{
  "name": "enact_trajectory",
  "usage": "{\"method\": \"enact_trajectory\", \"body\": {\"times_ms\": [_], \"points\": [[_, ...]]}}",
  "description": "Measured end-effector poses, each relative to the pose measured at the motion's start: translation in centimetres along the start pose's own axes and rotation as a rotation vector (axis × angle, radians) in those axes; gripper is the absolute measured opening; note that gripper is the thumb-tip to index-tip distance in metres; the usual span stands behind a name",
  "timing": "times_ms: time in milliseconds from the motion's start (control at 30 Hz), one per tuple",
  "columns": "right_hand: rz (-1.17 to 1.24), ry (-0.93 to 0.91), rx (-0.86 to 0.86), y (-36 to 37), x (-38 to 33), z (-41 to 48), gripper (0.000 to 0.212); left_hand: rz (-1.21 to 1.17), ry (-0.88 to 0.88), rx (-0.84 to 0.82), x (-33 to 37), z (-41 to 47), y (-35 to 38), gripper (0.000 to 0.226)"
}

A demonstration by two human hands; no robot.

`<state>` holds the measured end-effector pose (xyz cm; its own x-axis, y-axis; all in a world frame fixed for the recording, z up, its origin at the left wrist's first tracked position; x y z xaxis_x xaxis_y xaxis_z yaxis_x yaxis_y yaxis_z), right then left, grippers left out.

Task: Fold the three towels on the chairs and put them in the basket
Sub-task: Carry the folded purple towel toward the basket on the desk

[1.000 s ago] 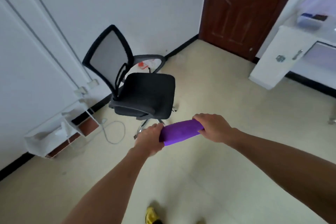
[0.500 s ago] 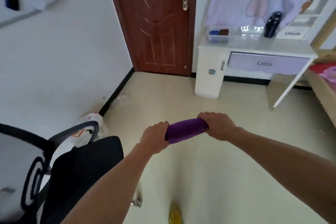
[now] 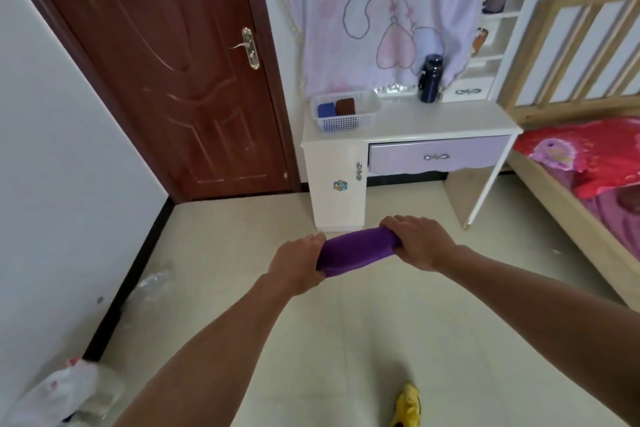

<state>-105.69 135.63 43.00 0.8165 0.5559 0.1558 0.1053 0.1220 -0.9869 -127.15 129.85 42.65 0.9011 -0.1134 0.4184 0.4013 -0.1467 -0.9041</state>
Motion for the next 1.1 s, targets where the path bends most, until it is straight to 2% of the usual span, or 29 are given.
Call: {"method": "enact_trajectory", "body": {"times_ms": [233, 600, 733, 933, 1100], "points": [[0.008, -0.021, 0.009, 1.8, 11.5, 15.9, 0.031, -0.028, -0.023, 0.025, -1.2, 18.7, -2.5, 0.037], [0.016, -0.041, 0.028, 4.7, 19.5, 36.9, 0.032, -0.078, -0.008, 0.032, -8.5, 39.0, -6.6, 0.038], [0.028, 0.001, 0.009, 5.8, 21.7, 45.2, 0.034, -0.095, 0.023, 0.027, -12.5, 47.6, -8.6, 0.042], [0.064, 0.112, -0.031, 6.0, 26.6, 52.8, 0.032, -0.173, 0.111, -0.012, -14.7, 57.9, -10.8, 0.055], [0.25, 0.241, -0.17, 7.0, 31.2, 56.9, 0.035, -0.319, 0.099, -0.065, -14.8, 63.9, -9.9, 0.053]]}}
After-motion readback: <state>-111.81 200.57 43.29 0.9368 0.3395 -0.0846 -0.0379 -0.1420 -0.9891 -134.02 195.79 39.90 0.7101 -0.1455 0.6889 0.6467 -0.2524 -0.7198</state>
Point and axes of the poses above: each hand's wrist, its own z-axis towards the middle knuckle, its own y-axis out of the palm, x = y × z, the point moved 5 cm from there along z, towards the middle knuckle, and after that the axes turned 15 degrees about -z, right-handed, at the moved point
